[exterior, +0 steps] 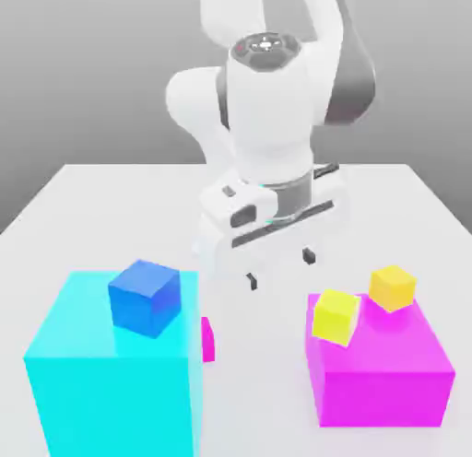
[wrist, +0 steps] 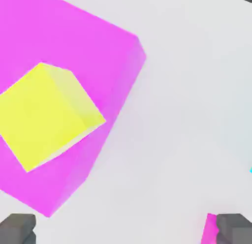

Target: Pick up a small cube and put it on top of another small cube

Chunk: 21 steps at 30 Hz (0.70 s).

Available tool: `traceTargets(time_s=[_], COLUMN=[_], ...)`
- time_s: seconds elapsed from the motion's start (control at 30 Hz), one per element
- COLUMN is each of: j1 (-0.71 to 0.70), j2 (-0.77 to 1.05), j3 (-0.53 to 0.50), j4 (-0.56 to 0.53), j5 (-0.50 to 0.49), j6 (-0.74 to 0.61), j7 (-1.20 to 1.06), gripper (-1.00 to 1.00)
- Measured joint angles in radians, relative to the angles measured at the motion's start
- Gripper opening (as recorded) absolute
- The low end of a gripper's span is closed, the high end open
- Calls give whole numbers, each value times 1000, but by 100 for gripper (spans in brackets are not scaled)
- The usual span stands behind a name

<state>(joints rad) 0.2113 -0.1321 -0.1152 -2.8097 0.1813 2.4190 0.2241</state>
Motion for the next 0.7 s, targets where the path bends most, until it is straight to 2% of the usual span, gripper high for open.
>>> traceTargets(time_s=[0.2, 0.3, 0.4, 0.5, 0.7], j1=[-41, -91, -163, -232, -254], j2=[101, 92, 76, 54, 107], j3=[-35, -53, -58, -57, -50], j4=[-121, -137, -146, -167, -154], j5=[54, -5, -111, -208, -224], j6=[191, 317, 446, 485, 527], j7=[-125, -102, -44, 63, 117], gripper=[0, 0, 0, 0, 0])
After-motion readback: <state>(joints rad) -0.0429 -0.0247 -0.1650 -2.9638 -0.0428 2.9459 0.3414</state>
